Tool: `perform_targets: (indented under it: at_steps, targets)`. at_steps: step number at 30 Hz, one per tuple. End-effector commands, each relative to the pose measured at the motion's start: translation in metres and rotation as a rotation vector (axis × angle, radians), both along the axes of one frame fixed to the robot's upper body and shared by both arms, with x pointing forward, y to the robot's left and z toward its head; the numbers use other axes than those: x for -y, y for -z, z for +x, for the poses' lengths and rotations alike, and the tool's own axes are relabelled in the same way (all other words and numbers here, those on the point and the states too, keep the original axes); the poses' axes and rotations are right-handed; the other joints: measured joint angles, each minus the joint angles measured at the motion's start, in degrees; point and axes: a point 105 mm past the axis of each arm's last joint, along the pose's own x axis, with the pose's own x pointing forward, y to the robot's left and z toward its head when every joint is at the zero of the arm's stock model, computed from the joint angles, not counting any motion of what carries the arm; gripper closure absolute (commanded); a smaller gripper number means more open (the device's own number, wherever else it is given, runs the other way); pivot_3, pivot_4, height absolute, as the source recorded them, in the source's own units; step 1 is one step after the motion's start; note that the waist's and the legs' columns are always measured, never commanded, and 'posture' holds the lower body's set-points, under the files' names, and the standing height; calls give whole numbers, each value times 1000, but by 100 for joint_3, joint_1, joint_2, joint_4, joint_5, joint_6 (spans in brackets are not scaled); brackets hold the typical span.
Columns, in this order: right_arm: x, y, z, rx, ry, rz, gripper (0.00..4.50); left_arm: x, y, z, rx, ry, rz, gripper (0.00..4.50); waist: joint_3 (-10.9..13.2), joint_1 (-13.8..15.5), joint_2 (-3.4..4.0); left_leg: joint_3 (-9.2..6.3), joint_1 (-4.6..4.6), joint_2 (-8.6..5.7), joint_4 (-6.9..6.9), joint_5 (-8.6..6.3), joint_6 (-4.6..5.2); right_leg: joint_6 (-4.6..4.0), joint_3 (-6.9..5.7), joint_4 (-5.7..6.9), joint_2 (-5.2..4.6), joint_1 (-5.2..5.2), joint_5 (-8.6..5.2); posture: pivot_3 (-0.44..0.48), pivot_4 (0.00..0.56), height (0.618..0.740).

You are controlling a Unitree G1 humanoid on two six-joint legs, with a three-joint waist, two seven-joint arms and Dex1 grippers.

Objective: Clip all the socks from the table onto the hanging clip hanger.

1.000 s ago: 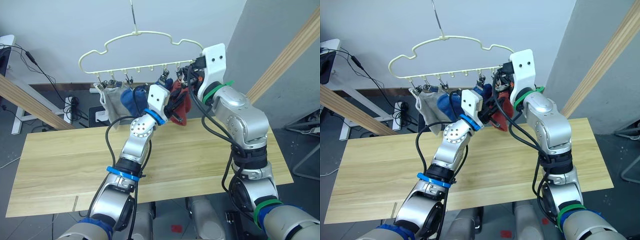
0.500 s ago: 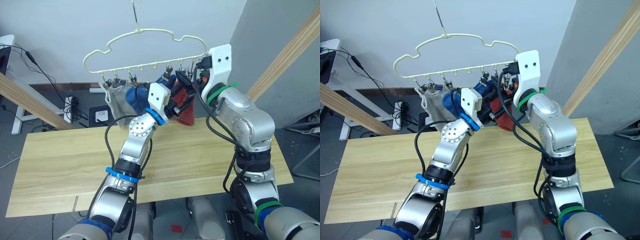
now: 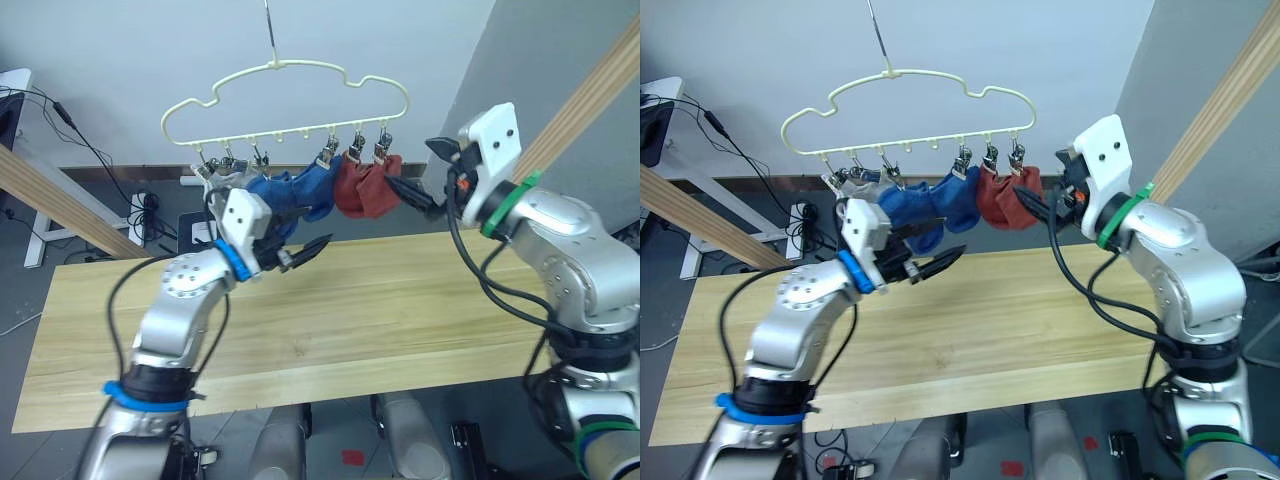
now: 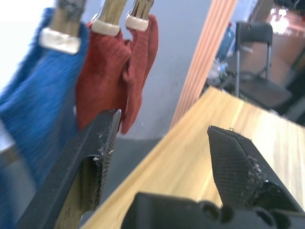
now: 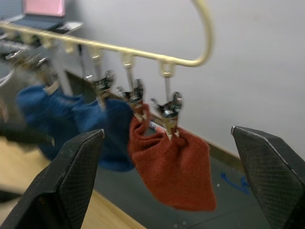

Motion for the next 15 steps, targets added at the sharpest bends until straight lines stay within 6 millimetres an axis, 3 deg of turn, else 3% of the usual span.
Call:
perform_targets:
  at_steps: [1,7,15]
  targets:
    - [1,-8,-19,75,-123,-99,0,-45,-20,-15,-4,-95,53,1183,0,-1,0,1,0,1,-2,0,0,0,1,-3,0,-1,0,-57,313,740]
    - [22,-11,-15,72,-140,-139,0,-135,-6,-17,-144,-464,212,1183,-4,105,-2,-3,4,-1,-1,1,0,0,-2,0,-1,2,0,-6,280,740]
    - [36,-5,-10,63,-148,-174,0,-146,-7,-30,-153,-424,218,1183,-8,386,-5,-15,-6,-1,-3,7,-13,-6,-16,-26,-16,3,4,34,258,740]
